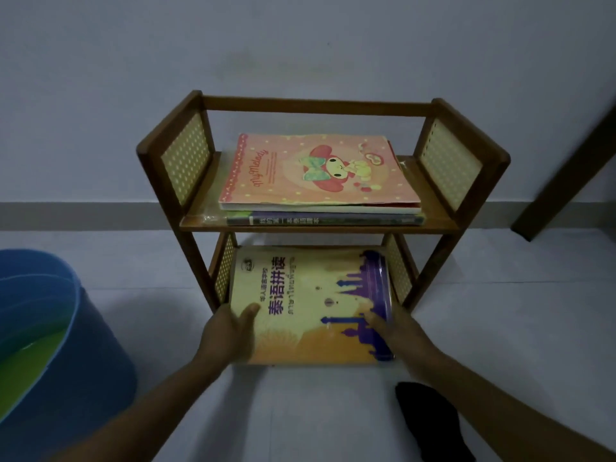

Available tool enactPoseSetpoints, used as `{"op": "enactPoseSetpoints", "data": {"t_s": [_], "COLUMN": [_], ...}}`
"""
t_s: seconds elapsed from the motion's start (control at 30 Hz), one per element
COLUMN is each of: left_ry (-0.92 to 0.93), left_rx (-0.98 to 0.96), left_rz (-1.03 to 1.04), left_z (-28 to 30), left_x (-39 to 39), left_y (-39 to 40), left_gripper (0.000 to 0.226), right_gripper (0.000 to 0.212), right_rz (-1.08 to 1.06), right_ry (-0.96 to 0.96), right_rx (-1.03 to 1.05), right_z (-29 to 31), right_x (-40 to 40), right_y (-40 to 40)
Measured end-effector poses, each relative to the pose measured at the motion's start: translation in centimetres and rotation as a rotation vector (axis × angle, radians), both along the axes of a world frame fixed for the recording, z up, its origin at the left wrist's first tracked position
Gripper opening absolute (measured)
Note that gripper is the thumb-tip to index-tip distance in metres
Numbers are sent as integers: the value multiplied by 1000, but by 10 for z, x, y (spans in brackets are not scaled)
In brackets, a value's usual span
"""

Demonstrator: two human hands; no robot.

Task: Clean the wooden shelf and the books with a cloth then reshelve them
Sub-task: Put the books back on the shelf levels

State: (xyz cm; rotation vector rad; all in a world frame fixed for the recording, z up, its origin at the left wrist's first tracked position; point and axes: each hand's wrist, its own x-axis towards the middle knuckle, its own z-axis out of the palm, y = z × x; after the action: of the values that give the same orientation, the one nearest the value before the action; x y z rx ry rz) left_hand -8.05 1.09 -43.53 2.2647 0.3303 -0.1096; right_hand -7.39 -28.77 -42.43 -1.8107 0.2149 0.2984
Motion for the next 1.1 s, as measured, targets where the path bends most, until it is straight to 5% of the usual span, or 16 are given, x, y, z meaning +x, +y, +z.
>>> {"op": "enactPoseSetpoints", "data": {"t_s": [0.13,0.33,0.5,0.73,0.9,1.03,1.1], "left_ry": [10,9,-103,-178,-291,-65,3], "left_rx": [-199,-366,91,211,211,144,103], "left_rz": [-14,-259,-414,-153,-252,-230,-255], "left_z": [16,3,-18,-32,-25,-38,-41], "left_x": [50,52,55,46,-24,-75,-86], "left_y": [4,10,17,19,-4,-16,-18], "left_gripper": [16,56,79,43,67,69,66], "right_gripper": [33,44,102,74,52,89,76], "right_rz": [-84,-20,286,282,372,380,323], "right_ry": [-57,-161,-165,-208,5,290,318], "right_rx": [-183,-467,-403,-518,-729,-747,-740], "right_z": [-2,-39,-54,-51,-28,-18,-16], "right_x": [64,82,60,69,1,-64,-83], "right_y": [23,23,-4,12,-45,-85,-85]}}
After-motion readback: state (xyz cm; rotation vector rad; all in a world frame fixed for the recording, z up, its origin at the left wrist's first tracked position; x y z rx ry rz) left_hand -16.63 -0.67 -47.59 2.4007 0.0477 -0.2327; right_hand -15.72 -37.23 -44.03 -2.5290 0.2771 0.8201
